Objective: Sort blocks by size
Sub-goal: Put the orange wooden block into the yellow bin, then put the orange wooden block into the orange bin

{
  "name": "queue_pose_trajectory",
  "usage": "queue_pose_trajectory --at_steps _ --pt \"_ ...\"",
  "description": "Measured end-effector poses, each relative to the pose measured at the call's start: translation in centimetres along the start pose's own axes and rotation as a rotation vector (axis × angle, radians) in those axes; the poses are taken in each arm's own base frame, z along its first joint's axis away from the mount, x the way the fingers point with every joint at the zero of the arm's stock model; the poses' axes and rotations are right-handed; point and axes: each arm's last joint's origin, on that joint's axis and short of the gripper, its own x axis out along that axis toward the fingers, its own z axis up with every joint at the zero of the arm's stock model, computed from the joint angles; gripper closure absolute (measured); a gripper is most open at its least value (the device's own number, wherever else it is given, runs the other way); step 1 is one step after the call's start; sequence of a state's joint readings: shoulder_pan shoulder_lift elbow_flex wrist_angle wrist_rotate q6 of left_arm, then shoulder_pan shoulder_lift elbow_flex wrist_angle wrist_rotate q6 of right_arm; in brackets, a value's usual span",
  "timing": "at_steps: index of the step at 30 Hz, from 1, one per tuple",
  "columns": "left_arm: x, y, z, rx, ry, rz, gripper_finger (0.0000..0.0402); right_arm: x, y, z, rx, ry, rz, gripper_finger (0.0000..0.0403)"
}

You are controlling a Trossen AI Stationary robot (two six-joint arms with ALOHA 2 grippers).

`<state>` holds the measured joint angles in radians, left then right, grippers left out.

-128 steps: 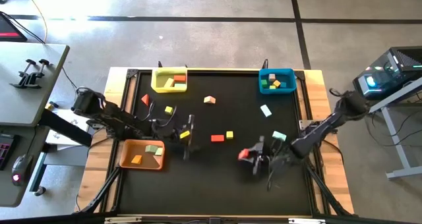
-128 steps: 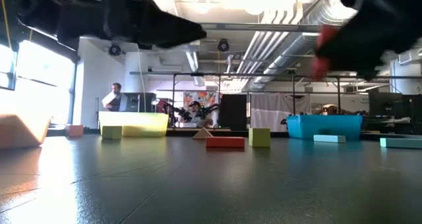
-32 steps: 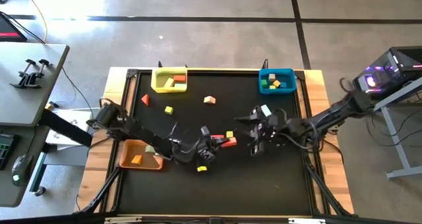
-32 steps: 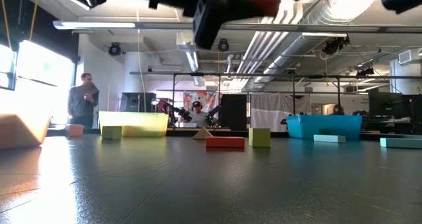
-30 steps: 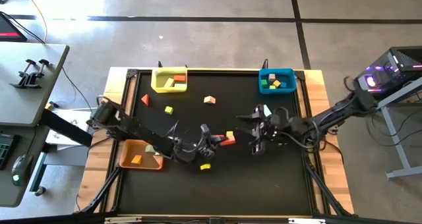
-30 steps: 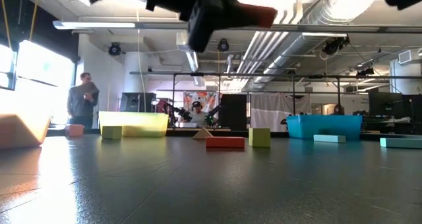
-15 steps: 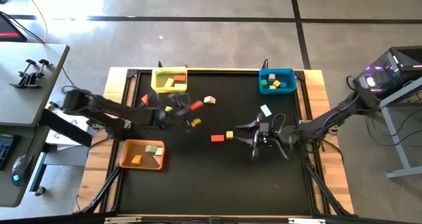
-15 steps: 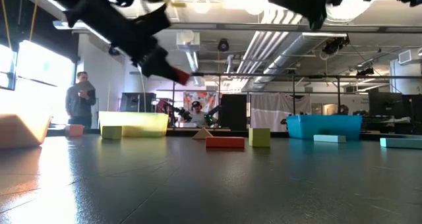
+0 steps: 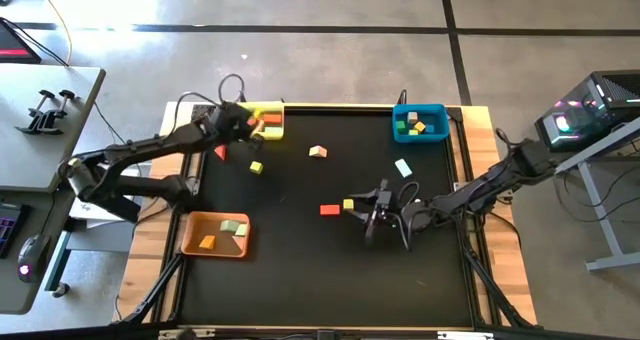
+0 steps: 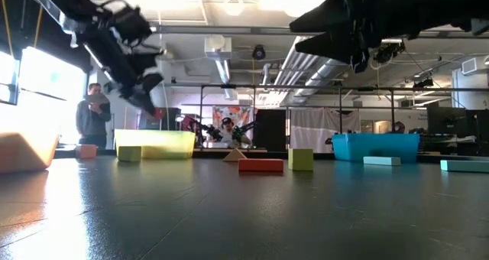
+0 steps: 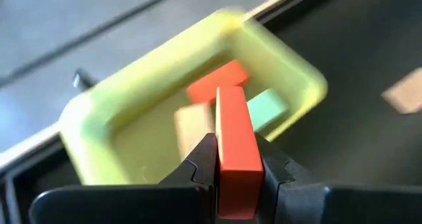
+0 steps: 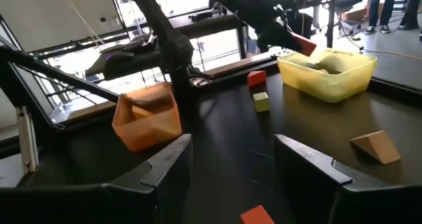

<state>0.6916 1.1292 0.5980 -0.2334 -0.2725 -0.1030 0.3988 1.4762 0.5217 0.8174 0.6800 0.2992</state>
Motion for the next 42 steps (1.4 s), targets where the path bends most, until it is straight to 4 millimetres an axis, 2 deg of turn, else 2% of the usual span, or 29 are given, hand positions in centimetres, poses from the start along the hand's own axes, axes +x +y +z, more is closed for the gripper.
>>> queue_pose_trajectory --at_steps 4,8,14,23,29,34,39,42 --pt "1.5 2.6 -0.5 -0.062 0.082 0.021 0.0367 0.1 0.0 -0.2 0.014 0.002 0.000 0.0196" --pt "2.7 4.0 -0.9 -0.107 0.129 0.023 0.0366 0.1 0.0 -0.2 0.013 0.002 0.000 0.0196" --pt "4.2 4.6 -1.7 -0.127 0.201 0.050 0.0354 0.1 0.0 -0.2 0.013 0.002 0.000 0.0197" --pt "5.2 4.6 -2.1 -0.147 0.228 0.079 0.0290 0.1 0.0 -0.1 0.016 -0.001 0.002 0.0197" --pt "4.4 4.8 -1.6 -0.139 0.187 0.084 0.0253 0.1 0.0 -0.1 0.016 -0.001 0.002 0.0197" --pt "2.8 5.0 -0.7 -0.112 0.105 0.063 0.0244 0.1 0.0 -0.1 0.016 -0.001 0.002 0.0197" --pt "0.6 4.3 0.3 -0.090 -0.004 -0.076 0.0243 0.1 0.0 -0.1 0.016 -0.001 0.002 0.0197" --pt "-0.6 2.9 0.7 -0.064 -0.053 -0.204 0.0244 0.1 0.0 -0.1 0.016 -0.001 0.003 0.0197"
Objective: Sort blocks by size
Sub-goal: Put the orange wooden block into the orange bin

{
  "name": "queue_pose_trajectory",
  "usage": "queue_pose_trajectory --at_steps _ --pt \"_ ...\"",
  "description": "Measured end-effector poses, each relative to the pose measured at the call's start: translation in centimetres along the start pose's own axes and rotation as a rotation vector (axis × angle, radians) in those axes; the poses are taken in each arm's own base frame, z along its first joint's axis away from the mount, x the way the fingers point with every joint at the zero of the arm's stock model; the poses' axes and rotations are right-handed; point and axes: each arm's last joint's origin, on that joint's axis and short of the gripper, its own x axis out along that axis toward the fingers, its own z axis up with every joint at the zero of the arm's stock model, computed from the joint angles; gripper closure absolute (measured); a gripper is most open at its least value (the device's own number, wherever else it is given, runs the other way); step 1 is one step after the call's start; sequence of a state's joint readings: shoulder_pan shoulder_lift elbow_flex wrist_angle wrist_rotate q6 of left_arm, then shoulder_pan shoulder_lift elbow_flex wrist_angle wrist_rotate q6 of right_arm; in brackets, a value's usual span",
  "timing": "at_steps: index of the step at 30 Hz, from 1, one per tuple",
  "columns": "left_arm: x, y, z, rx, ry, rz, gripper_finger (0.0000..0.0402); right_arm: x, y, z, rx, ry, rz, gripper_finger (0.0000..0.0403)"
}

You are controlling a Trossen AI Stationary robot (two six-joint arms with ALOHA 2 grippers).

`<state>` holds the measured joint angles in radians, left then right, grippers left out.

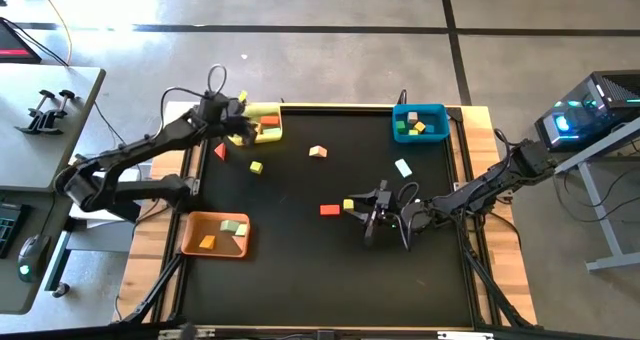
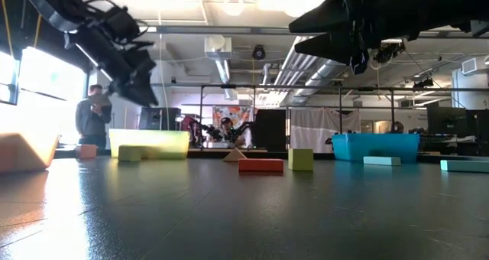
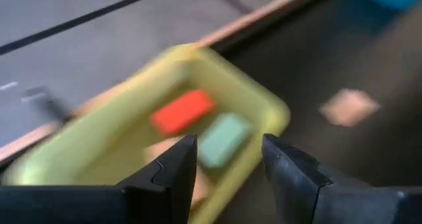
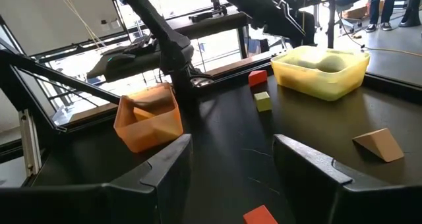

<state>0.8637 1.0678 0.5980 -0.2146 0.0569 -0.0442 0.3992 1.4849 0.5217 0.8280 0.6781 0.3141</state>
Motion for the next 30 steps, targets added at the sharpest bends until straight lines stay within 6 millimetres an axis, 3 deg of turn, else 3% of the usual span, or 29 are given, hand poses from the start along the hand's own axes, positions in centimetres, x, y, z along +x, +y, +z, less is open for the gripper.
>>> queue_pose_trajectory --at_steps 4,10,16,23,30 --pt "-0.3 -3.5 -0.6 0.068 -0.063 -0.184 0.0257 0.0 0.0 0.0 0.000 0.000 -0.002 0.0197" --pt "-0.4 -9.1 -3.3 0.130 -0.271 -0.455 0.0283 0.0 -0.1 0.0 0.036 0.004 -0.004 0.0197" --pt "-2.0 -13.3 -6.1 0.246 -0.434 -0.595 0.0301 0.3 -0.5 -0.2 0.084 0.023 -0.025 0.0197" --pt "-4.3 -16.5 -8.4 0.428 -0.407 -0.389 0.0327 0.4 -0.7 -0.1 0.084 0.022 -0.031 0.0197" --pt "-5.5 -16.0 -9.0 0.338 -0.202 0.020 0.0353 0.4 -0.7 -0.1 0.071 0.022 -0.031 0.0197"
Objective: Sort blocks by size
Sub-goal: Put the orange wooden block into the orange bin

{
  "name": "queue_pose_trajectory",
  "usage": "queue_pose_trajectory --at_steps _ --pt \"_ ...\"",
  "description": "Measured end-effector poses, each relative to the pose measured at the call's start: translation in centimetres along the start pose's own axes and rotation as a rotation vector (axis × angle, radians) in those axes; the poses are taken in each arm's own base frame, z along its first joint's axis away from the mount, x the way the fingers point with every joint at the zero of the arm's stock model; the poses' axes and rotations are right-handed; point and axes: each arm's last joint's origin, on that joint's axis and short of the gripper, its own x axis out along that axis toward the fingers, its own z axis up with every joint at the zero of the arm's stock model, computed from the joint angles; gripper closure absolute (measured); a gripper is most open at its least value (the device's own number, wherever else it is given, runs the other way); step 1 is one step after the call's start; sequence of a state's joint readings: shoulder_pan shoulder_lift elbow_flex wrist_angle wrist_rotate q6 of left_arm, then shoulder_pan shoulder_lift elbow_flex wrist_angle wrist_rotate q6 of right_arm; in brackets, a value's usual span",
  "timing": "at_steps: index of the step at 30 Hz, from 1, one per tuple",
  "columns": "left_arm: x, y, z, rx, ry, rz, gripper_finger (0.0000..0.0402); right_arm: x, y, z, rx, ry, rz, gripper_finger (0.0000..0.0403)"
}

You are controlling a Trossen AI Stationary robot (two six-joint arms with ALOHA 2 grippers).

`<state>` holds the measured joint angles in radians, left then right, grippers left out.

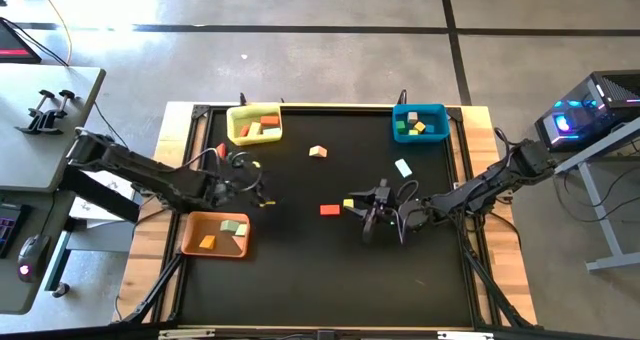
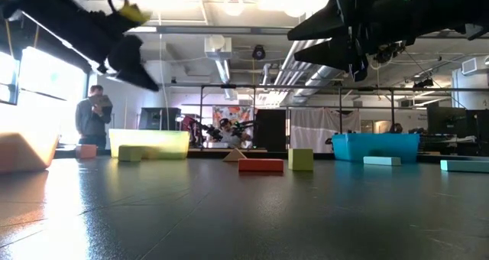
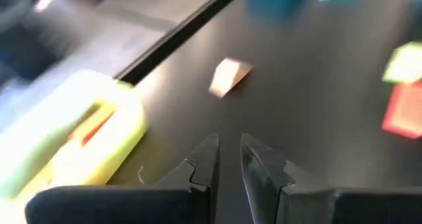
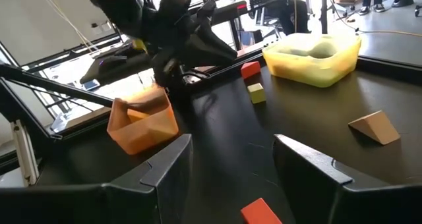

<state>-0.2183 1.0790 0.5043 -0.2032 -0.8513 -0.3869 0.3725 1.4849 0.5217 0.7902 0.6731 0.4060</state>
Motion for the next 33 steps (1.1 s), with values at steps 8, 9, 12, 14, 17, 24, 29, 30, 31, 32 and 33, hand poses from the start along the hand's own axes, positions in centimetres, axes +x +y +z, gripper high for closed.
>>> queue_pose_trajectory --at_steps 8,9,12,14,17,24,29,30,31,32,33 --pt "-1.1 3.8 -1.3 -0.267 0.306 0.306 0.0358 0.0 0.0 0.0 -0.003 0.000 0.000 0.0197" --pt "-1.3 4.3 -1.6 -0.280 0.349 0.338 0.0352 0.0 0.0 0.0 -0.003 0.000 0.000 0.0197" --pt "-1.6 5.6 -2.2 -0.318 0.448 0.417 0.0323 0.0 0.0 0.0 -0.006 0.004 0.006 0.0197" --pt "-1.7 6.2 -2.3 -0.330 0.474 0.455 0.0298 0.0 0.0 0.0 -0.015 0.008 0.013 0.0197" --pt "-1.3 7.1 -2.2 -0.353 0.486 0.492 0.0255 0.0 0.0 0.0 -0.023 0.008 0.014 0.0197" --pt "0.2 9.8 -2.2 -0.438 0.636 0.566 0.0166 0.0 0.1 -0.1 -0.023 0.012 0.022 0.0197" --pt "1.5 11.6 -2.1 -0.497 0.706 0.536 0.0132 0.0 0.1 -0.1 -0.023 0.012 0.023 0.0197" --pt "1.8 12.0 -2.1 -0.502 0.707 0.530 0.0129 0.0 0.1 -0.1 -0.023 0.012 0.023 0.0197" --pt "2.0 12.3 -2.1 -0.508 0.710 0.523 0.0127 0.0 0.1 -0.1 -0.023 0.012 0.023 0.0197" --pt "2.3 12.6 -2.1 -0.513 0.718 0.518 0.0126 0.0 0.1 -0.1 -0.023 0.012 0.023 0.0197" --pt "2.5 12.9 -2.1 -0.518 0.729 0.516 0.0126 0.0 0.1 -0.1 -0.023 0.013 0.024 0.0197"
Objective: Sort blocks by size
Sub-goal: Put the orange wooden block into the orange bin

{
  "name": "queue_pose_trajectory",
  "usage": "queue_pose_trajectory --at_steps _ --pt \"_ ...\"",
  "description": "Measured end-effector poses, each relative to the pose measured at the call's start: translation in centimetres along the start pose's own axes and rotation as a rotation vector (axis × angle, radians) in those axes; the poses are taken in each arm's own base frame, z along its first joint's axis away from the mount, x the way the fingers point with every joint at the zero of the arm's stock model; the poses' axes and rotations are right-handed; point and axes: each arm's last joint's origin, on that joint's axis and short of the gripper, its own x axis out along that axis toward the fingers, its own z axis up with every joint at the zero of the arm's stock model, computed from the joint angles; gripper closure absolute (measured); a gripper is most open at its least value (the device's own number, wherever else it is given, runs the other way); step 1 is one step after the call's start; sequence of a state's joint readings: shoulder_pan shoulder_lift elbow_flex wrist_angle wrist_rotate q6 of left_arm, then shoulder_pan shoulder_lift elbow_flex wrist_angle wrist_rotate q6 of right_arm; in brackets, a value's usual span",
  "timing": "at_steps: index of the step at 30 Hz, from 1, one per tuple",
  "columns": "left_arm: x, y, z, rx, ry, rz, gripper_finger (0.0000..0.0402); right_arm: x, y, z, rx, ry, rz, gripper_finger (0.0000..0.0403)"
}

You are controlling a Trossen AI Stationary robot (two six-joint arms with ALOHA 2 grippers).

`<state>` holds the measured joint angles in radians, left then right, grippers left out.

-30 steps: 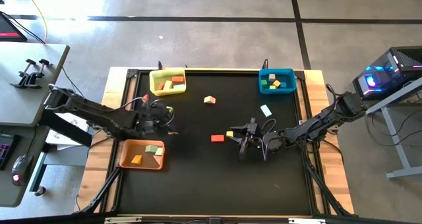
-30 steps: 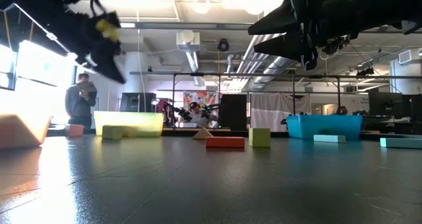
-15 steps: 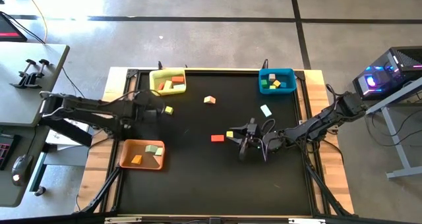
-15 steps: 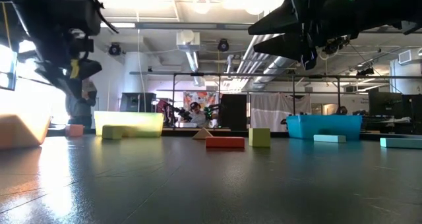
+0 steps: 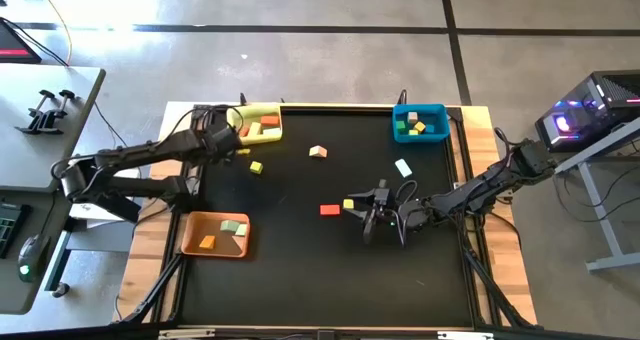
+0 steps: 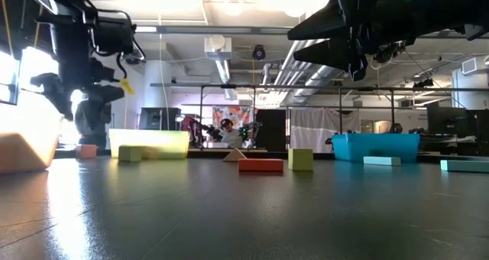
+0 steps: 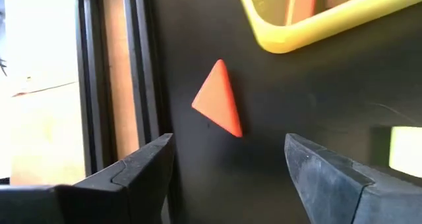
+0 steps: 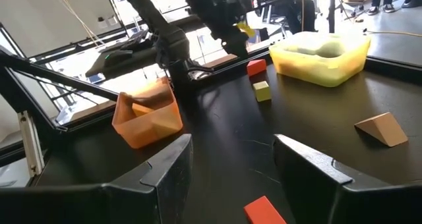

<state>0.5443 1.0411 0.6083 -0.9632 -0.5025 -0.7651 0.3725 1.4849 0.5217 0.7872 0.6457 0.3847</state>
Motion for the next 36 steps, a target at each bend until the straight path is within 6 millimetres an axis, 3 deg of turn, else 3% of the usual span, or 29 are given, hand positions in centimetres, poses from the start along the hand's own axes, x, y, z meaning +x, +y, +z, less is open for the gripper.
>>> queue_pose_trajectory --at_steps 6,21,29,36 --pt "1.4 0.7 0.9 -0.017 0.057 0.059 0.0125 0.0 0.0 0.0 0.000 0.004 0.010 0.0197" --pt "5.9 -0.5 2.6 0.019 0.130 0.124 0.0126 0.0 0.0 0.0 0.000 0.004 0.010 0.0197" --pt "7.5 -0.7 2.6 0.048 0.187 0.159 0.0126 0.0 0.0 0.0 0.000 0.004 0.010 0.0197" --pt "7.6 -0.9 2.6 0.072 0.193 0.143 0.0167 0.0 0.0 0.0 0.000 0.004 0.010 0.0197"
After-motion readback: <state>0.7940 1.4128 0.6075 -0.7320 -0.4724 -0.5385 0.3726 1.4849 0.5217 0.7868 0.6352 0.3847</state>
